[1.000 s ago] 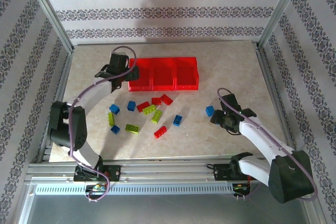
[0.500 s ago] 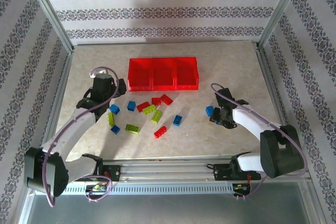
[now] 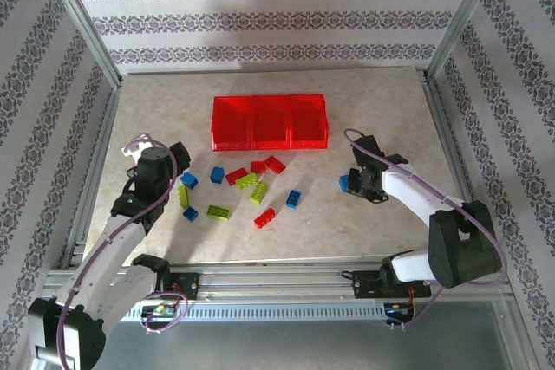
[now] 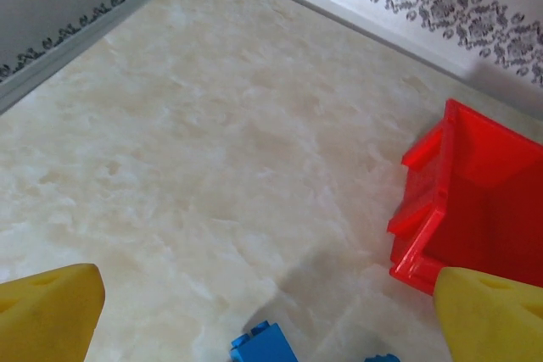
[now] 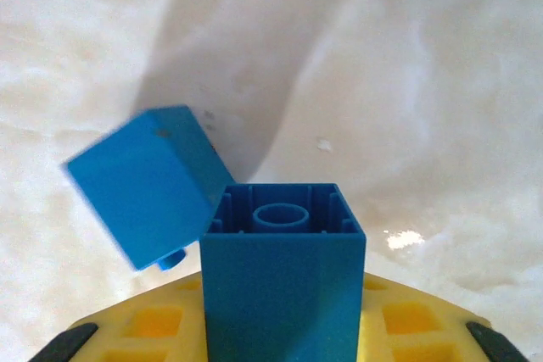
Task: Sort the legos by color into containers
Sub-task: Pick up the lego from the middle-right of the table.
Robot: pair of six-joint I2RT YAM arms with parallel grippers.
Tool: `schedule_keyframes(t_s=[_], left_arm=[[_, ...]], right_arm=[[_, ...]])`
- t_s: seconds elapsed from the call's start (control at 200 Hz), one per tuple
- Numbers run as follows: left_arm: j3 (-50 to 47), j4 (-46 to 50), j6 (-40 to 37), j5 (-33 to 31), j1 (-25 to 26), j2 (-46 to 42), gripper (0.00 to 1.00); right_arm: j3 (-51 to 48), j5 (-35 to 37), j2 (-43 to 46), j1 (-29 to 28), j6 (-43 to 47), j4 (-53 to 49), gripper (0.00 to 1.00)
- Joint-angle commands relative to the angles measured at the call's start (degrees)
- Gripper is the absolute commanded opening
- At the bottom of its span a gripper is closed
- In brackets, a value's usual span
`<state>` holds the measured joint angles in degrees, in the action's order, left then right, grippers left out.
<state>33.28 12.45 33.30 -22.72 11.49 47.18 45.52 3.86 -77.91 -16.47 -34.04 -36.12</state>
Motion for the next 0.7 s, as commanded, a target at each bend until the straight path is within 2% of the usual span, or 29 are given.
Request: schedule_keyframes(t_s=[0.0, 0.14, 0.35, 0.51, 0.695], left_arm=[[-1.5, -2.0, 1.5, -2.6, -0.8, -1.8, 1.00], [-2.1, -3.4, 1.9, -2.0, -0.9, -1.9, 1.00], [-1.2, -2.3, 1.3, -0.3, -1.1, -1.2, 1.00], [-1.3, -1.7, 1.1, 1.0, -1.3, -1.4, 1.00], [-1.5, -1.2, 1.2, 2.1, -1.5, -1.5, 1.00]], right_arm=[[5.5, 2.7, 0.9, -3.2, 1.3, -1.9, 0.19], [13.0, 3.4, -3.8, -7.1, 3.0, 0.4, 0.17], [28.7, 7.9, -17.3, -12.2, 10.2, -0.4, 0.14], [40.1, 9.6, -27.1, -12.6, 14.0, -2.1, 0.14], [48.3, 10.5, -34.7, -12.0, 17.1, -2.2, 0.16]])
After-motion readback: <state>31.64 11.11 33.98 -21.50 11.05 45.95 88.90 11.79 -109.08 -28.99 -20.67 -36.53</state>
